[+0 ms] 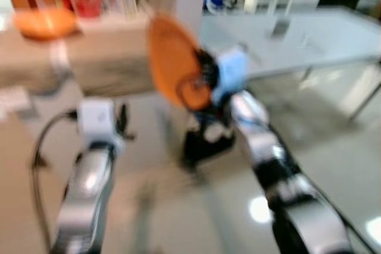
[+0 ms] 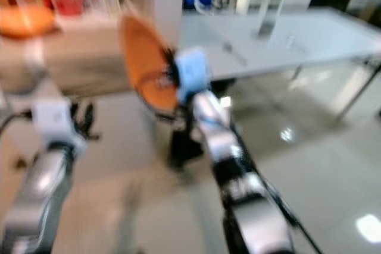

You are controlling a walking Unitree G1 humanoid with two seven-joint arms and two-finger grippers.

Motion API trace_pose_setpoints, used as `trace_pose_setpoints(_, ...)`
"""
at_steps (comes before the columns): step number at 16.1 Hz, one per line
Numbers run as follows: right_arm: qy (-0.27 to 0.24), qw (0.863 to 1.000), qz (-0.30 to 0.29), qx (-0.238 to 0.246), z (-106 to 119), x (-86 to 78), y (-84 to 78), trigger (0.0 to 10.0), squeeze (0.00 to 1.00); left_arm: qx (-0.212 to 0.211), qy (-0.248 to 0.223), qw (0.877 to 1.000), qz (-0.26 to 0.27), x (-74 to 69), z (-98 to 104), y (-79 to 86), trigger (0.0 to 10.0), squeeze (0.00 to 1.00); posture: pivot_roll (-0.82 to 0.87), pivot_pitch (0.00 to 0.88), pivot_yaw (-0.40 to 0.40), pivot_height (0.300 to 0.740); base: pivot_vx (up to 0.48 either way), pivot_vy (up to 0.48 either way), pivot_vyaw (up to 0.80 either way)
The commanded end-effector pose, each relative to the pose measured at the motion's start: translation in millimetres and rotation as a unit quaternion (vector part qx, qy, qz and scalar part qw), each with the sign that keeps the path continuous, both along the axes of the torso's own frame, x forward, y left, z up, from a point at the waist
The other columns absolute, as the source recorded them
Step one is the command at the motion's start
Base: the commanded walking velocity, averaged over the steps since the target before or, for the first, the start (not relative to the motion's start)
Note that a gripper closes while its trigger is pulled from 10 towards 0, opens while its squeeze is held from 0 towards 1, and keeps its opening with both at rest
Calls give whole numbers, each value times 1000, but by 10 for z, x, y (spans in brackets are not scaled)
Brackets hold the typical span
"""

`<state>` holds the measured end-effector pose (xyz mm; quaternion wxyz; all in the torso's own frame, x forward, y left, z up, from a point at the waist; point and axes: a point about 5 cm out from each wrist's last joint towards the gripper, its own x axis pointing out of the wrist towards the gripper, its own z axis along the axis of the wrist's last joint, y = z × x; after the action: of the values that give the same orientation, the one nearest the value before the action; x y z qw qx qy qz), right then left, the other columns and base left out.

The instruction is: Setting the table

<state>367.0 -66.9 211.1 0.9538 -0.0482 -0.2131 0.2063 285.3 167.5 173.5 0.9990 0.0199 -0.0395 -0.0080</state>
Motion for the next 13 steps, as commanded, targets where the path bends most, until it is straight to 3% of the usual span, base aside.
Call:
trace_pose_setpoints(1, -38, 999, -34, 18, 161, -9, -139, 0, 0, -3, 12, 999, -31, 54, -56, -101, 10000, 0, -13, 0, 37, 740, 0, 0, 0)
trace_pose_setpoints(7, -35, 998, -41, 9, 149, -20, -161, 0, 0, -5, 8, 1000, -23, 126, -55, -60, 10000, 0, 3, 0, 9, 740, 0, 0, 0)
trace_pose_setpoints(11, -26, 999, -46, 12, 101, -44, -150, 0, 0, 0, 10, 1000, -23, 139, -74, -27, 10000, 0, -9, 0, 31, 740, 0, 0, 0)
trace_pose_setpoints(13, -20, 999, -49, 13, 64, -57, -158, 0, 0, -8, 10, 1000, -14, 150, -95, -49, 10000, 0, -10, 0, 29, 740, 0, -472, 0)
